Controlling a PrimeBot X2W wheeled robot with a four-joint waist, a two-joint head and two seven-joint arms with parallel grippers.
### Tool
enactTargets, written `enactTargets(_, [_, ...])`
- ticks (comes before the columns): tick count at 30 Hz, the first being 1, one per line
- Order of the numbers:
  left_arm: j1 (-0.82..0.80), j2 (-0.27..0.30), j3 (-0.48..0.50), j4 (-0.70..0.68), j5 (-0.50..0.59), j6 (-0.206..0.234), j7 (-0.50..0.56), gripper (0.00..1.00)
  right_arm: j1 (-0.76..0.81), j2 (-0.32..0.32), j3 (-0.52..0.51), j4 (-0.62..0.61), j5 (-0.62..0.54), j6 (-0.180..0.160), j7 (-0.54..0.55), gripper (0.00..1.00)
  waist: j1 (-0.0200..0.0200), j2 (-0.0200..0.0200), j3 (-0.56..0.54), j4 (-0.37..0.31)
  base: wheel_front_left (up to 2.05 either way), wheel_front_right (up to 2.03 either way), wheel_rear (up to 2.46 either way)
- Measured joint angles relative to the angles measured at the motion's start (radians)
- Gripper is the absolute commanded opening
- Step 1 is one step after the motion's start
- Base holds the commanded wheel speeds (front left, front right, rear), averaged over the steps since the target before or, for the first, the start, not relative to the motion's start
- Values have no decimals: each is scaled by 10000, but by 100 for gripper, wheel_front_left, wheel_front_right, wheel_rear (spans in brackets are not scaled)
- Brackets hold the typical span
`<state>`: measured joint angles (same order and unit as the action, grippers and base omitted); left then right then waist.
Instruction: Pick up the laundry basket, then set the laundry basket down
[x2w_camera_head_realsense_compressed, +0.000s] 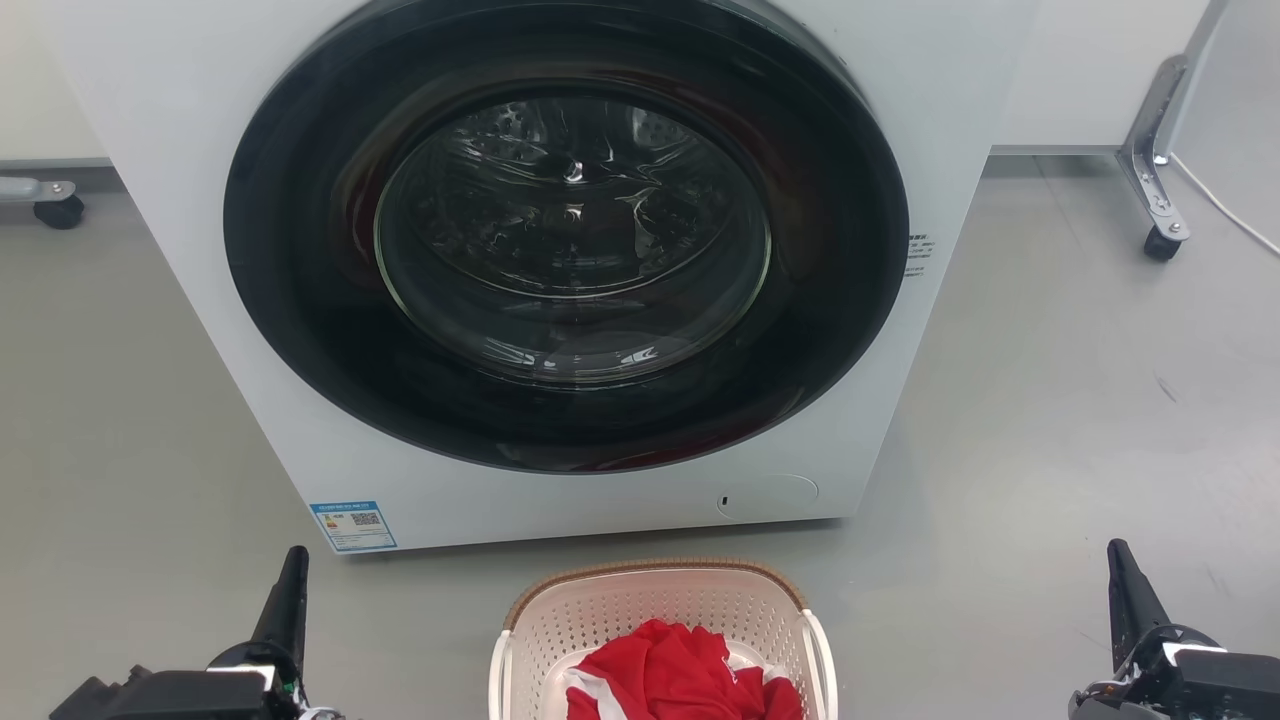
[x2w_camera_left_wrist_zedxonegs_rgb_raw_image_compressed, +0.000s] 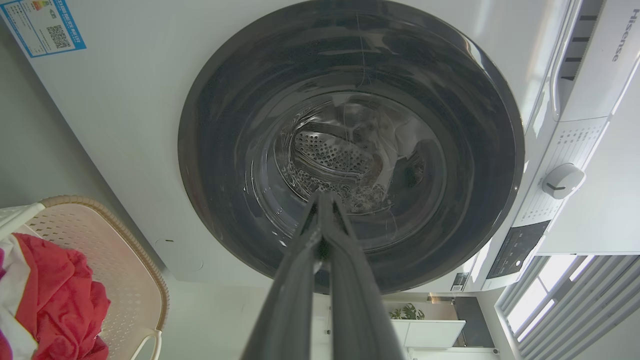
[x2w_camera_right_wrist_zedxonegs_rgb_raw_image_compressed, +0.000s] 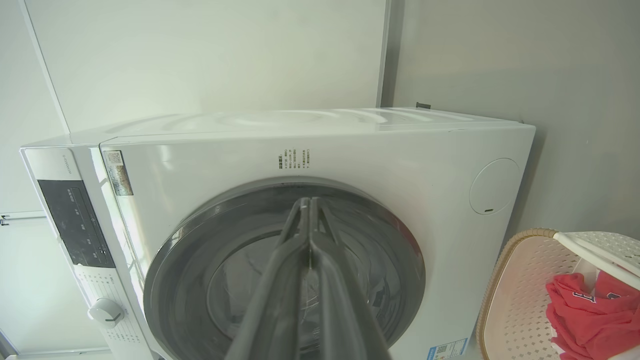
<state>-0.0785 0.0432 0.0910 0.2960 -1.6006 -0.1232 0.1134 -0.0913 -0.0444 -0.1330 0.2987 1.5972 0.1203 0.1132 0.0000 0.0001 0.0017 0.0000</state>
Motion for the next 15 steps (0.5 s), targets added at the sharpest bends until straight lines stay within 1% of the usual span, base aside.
enactTargets(15, [-1,0,0,-2,0,0,0,0,0,0,0,0,0,0,0,0,0,0,0,0,0,0,0])
